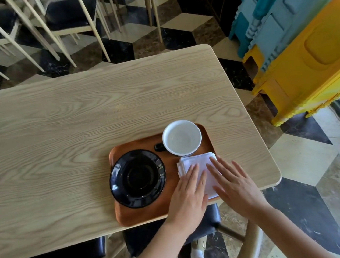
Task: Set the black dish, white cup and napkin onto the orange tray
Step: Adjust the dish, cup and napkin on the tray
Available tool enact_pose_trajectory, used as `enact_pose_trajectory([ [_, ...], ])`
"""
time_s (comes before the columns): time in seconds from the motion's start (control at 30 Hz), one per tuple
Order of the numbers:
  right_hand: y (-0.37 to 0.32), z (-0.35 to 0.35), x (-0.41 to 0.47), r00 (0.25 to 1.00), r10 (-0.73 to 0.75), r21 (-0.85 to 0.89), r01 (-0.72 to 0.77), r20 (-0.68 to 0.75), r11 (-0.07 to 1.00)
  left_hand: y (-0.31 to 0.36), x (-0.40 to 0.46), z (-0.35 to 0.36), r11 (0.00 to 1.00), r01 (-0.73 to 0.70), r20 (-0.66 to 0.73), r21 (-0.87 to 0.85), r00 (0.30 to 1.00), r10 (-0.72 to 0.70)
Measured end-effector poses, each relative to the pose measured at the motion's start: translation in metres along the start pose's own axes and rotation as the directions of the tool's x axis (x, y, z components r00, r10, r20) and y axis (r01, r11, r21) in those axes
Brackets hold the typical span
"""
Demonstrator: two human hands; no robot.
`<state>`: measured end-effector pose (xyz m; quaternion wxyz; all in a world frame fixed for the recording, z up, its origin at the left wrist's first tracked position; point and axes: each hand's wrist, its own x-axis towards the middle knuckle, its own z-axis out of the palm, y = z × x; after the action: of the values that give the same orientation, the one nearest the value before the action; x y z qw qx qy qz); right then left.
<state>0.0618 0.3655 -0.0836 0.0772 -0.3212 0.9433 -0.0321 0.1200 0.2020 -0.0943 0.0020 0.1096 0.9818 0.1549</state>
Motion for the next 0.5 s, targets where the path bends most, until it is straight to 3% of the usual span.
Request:
enact_pose_trajectory([
  [0.17, -0.006, 0.001, 0.001, 0.993, 0.066, -0.003, -0.066, 0.103, 0.998, 0.0, 0.0, 0.007, 0.99, 0.045, 0.087, 0.131, 0.995, -0.056],
  [0.5, -0.031, 0.013, 0.006, 0.999, 0.025, 0.033, -0.026, 0.031, 0.999, -0.017, -0.02, 0.002, 0.985, 0.079, 0.121, 0.152, 0.988, -0.098],
])
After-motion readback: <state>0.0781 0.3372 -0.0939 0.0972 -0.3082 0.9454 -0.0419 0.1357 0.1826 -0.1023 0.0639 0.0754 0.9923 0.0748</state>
